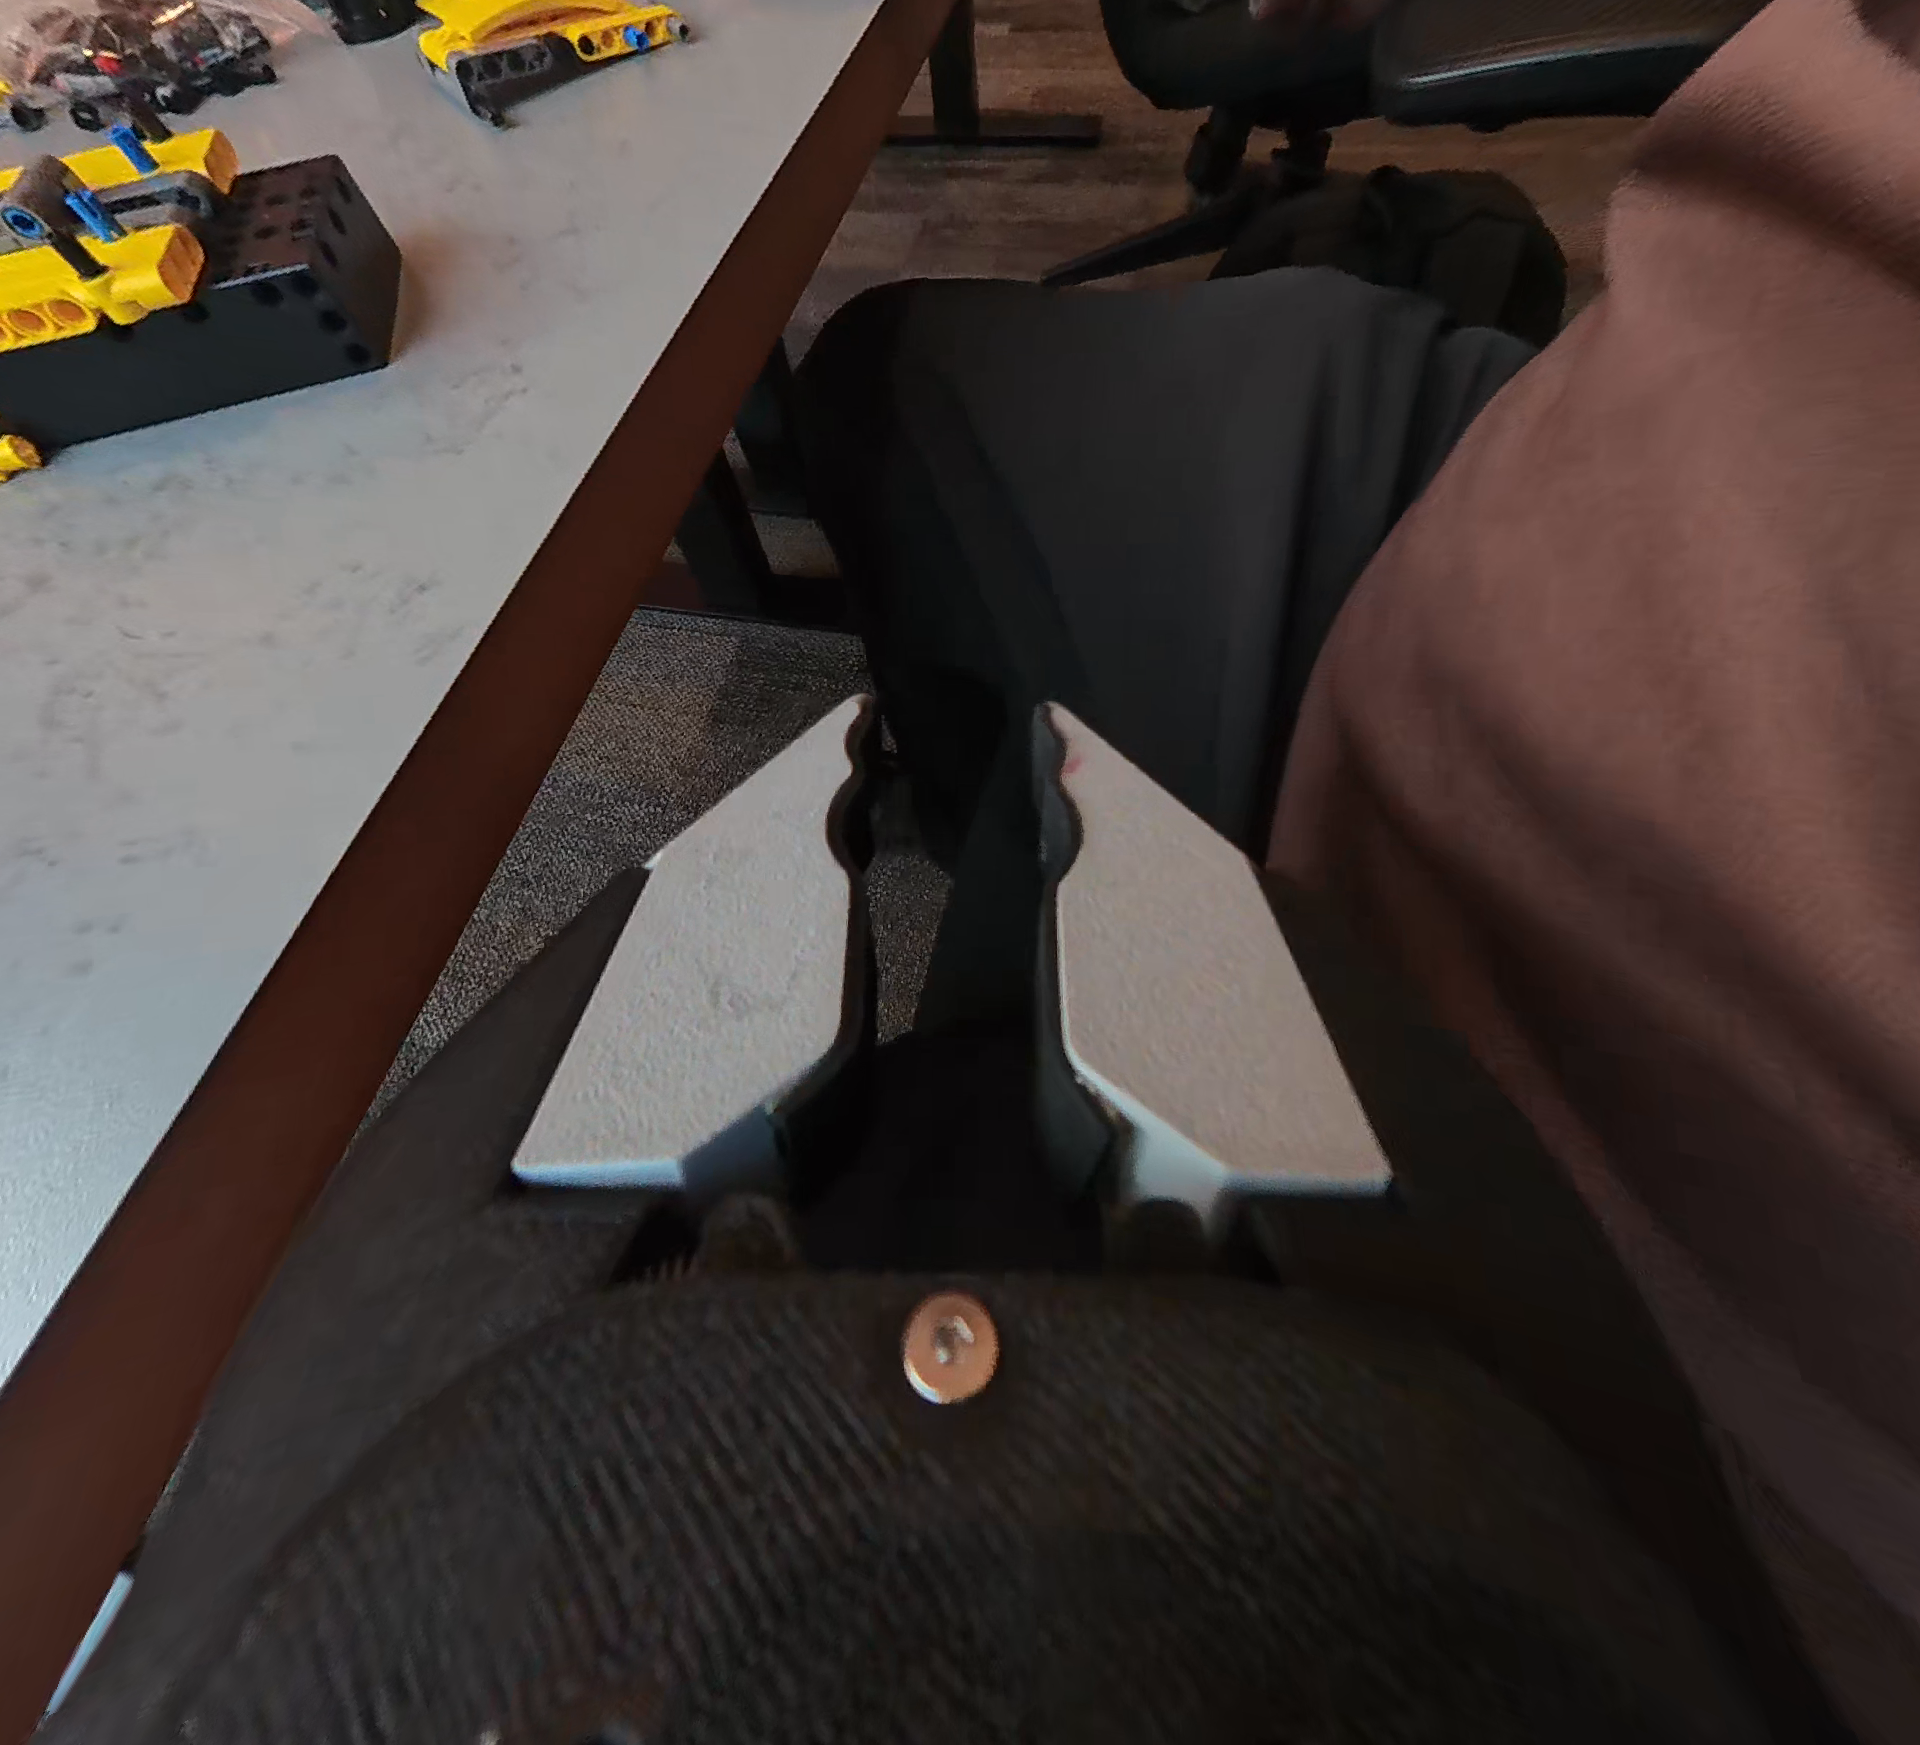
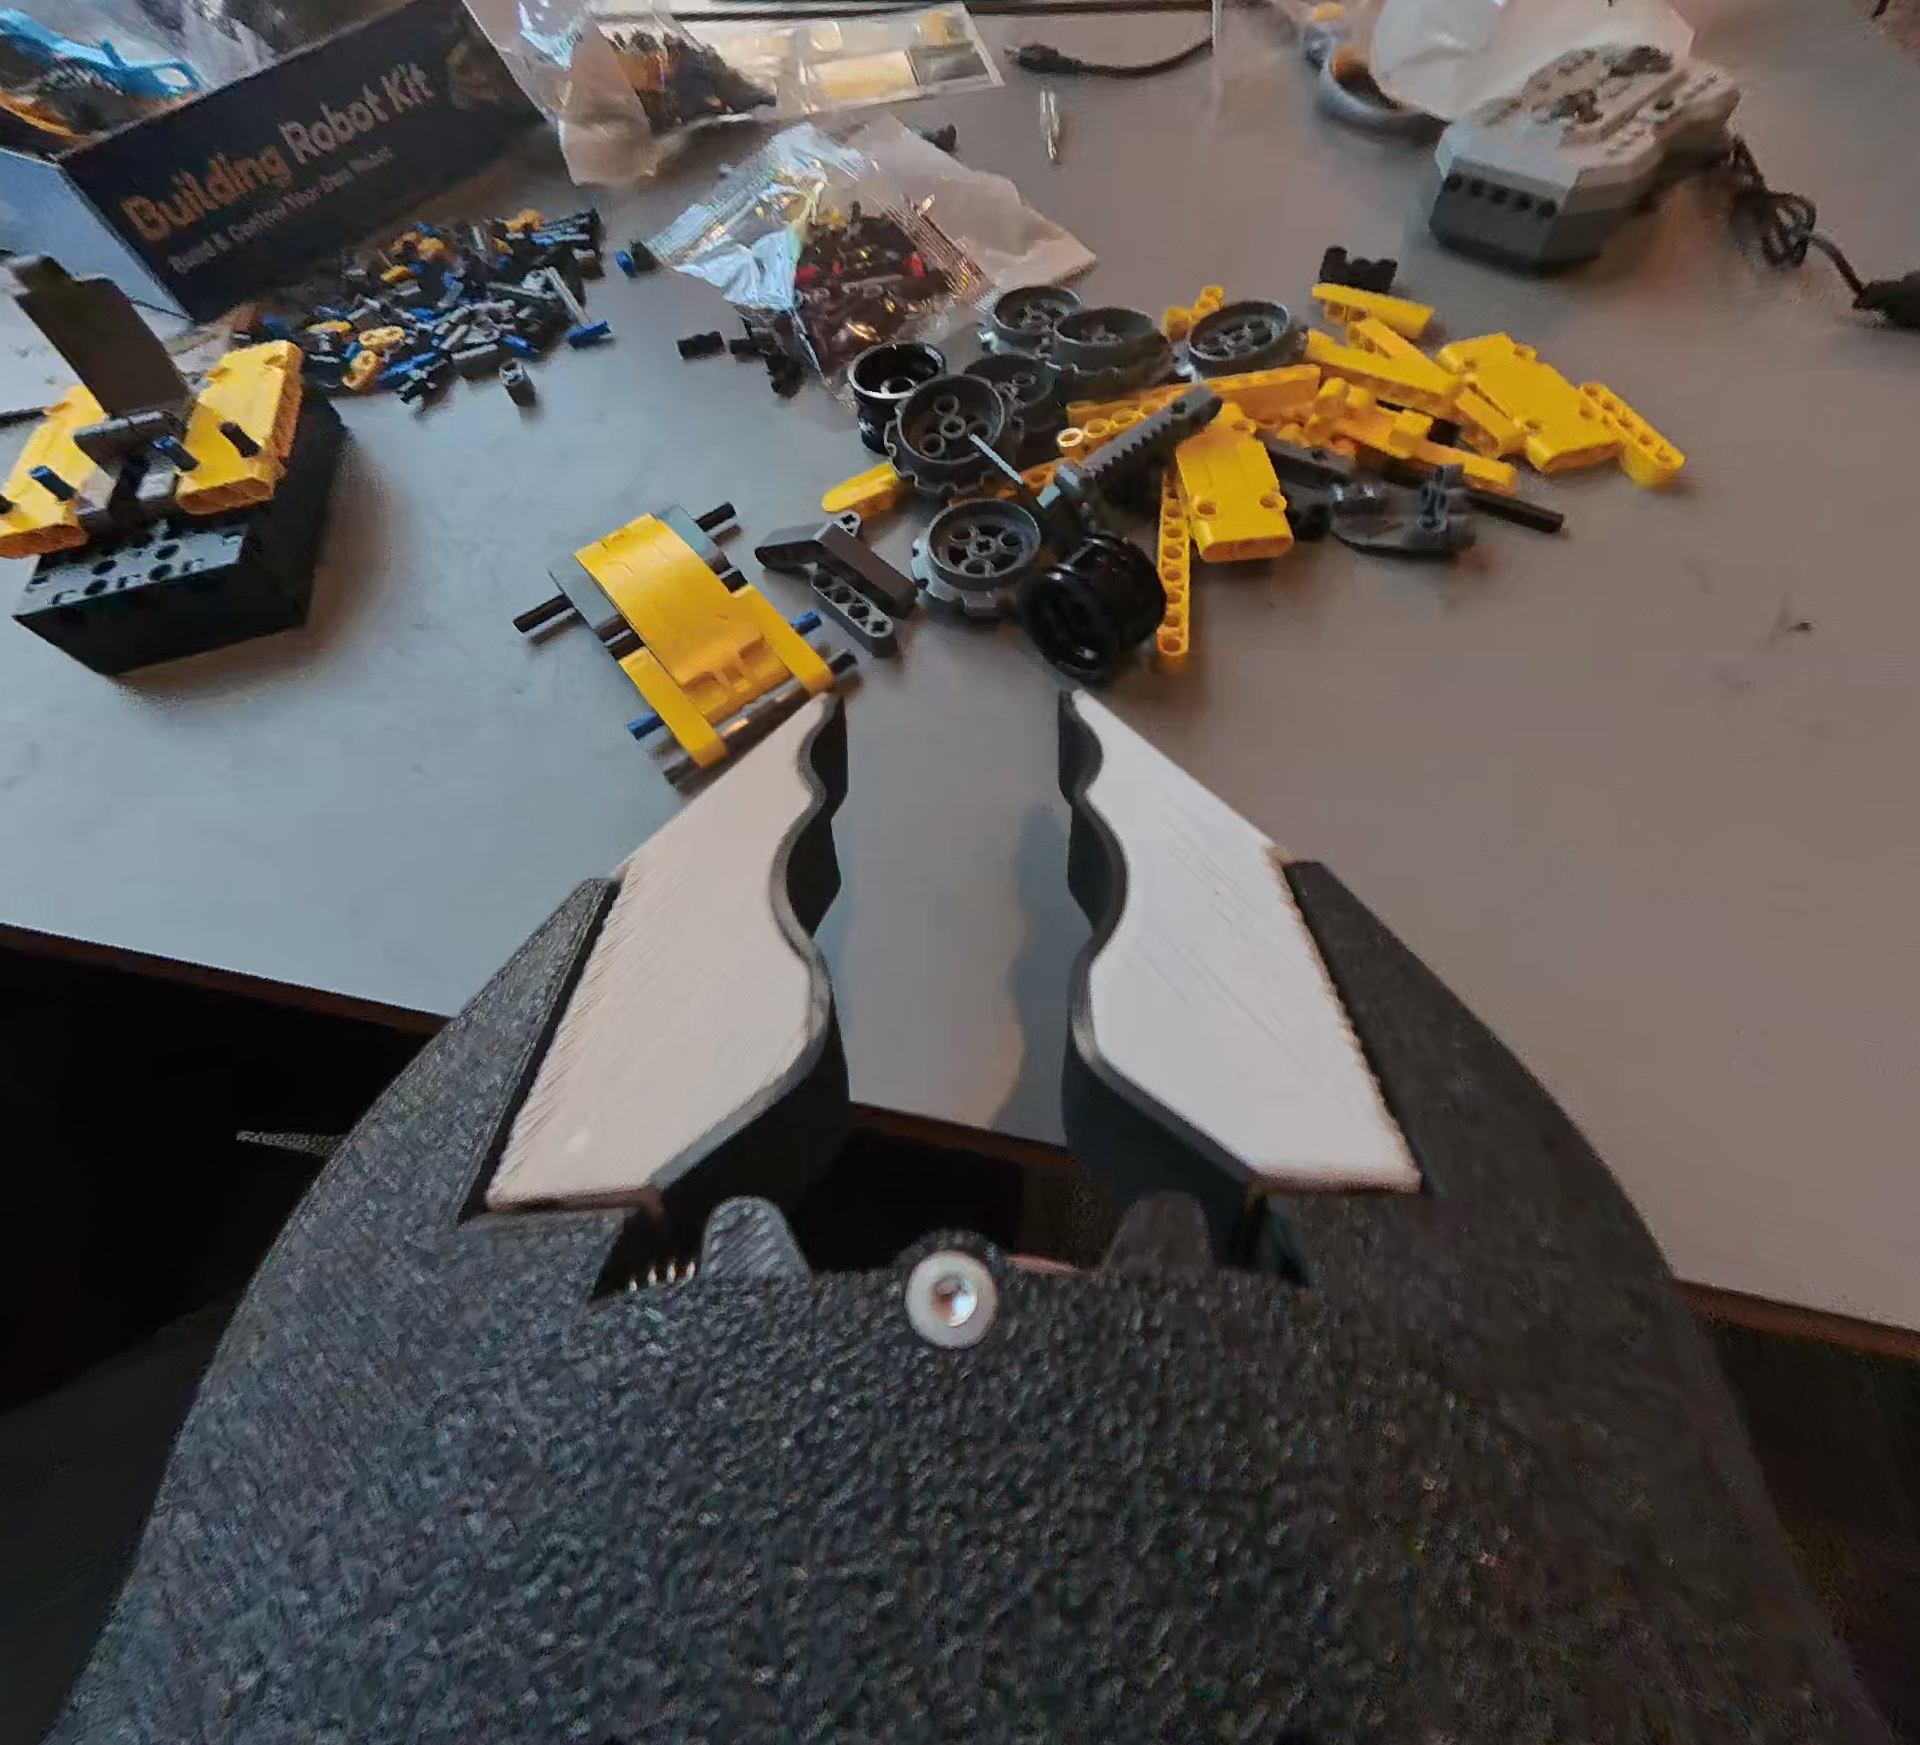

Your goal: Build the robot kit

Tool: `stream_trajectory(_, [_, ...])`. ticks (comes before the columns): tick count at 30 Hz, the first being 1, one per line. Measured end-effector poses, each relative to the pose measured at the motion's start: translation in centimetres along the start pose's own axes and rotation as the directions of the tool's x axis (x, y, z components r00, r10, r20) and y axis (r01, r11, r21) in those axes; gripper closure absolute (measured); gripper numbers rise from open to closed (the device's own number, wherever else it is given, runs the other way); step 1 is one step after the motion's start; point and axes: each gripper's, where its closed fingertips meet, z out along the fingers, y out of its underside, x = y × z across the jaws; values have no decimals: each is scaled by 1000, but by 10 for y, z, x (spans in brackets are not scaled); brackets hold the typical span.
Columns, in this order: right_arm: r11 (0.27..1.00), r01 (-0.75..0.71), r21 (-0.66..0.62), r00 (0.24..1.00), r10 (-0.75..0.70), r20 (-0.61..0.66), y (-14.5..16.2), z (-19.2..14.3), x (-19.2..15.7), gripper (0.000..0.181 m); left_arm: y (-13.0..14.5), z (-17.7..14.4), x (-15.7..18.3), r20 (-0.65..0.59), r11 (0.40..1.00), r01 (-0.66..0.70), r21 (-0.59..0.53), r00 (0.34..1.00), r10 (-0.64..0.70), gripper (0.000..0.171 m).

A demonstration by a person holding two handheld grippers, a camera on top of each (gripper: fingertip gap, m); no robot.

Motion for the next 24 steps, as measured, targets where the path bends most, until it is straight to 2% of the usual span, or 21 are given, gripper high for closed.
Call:
stream_trajectory(10, [999, -34, -24, 999, 33, -30, 9, 4, 16, 139, 9, 14, -2, -15, 999, 26, -45, 1000, -27, 147])
stream_trajectory(16, [999, 24, -22, 997, -25, -66, 1, 3, 21, 139, 8, 11, -2, -13, 999, 13, -40, 1000, -13, 148])
stream_trajectory(24, [999, 42, -18, 995, -44, -95, 1, 9, 32, 138, 6, 11, -5, -28, 998, 58, -27, 998, -59, 147])
